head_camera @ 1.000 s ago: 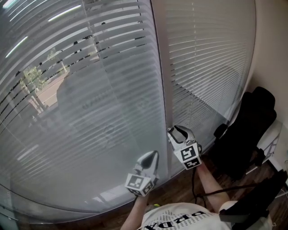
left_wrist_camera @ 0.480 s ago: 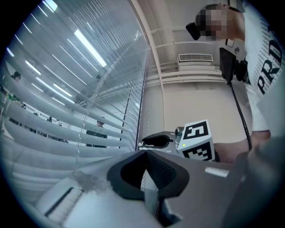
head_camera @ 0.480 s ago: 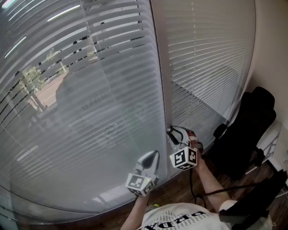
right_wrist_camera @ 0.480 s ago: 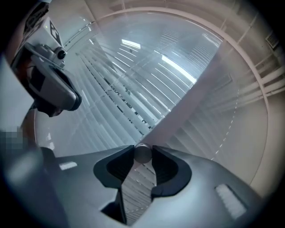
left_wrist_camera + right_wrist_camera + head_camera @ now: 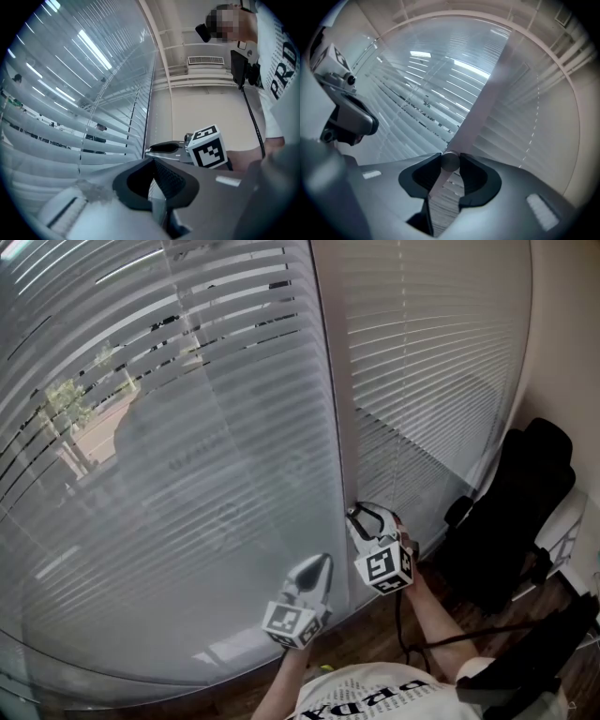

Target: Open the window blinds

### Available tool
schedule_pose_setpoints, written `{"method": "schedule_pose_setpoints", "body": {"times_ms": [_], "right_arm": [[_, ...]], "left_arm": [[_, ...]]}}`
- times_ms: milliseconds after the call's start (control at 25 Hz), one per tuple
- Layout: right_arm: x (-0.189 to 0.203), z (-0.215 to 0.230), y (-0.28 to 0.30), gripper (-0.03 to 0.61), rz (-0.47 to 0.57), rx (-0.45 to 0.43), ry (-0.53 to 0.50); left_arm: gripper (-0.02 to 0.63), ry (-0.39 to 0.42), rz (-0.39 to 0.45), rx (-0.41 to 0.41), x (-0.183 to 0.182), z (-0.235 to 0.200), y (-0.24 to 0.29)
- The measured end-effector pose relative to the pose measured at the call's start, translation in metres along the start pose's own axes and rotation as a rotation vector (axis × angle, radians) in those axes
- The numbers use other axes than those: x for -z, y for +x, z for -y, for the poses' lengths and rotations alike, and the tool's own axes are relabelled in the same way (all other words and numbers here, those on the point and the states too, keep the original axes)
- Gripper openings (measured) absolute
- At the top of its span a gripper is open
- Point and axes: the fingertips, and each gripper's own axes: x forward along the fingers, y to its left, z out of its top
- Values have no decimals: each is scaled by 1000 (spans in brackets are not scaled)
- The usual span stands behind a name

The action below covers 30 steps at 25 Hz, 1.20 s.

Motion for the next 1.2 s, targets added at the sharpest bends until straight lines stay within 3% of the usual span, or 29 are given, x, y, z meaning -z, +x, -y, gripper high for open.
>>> {"method": "schedule_pose_setpoints", "body": {"times_ms": [360,520,760,880,1040,1120,1200], "right_arm": [[4,6,0,133,35,-20,304],[5,7,1,133,38,-23,351],[9,9,2,133,64,-52,554],[10,9,2,133,72,-60,609],[10,9,2,133,87,-57,612],[10,9,1,135,76,-40,527],[7,8,-2,135,52,-22,377]], "left_arm": [[-6,-5,0,-3,0,-1,1],[-6,-8,0,-9,0,-2,0],[-6,-7,-1,7,0,1,1],[-6,-8,-1,9,0,2,1],[-6,-8,1,8,0,3,2],[-6,-9,0,7,1,3,1],[-6,-11,-2,-3,1,2,-1]]}}
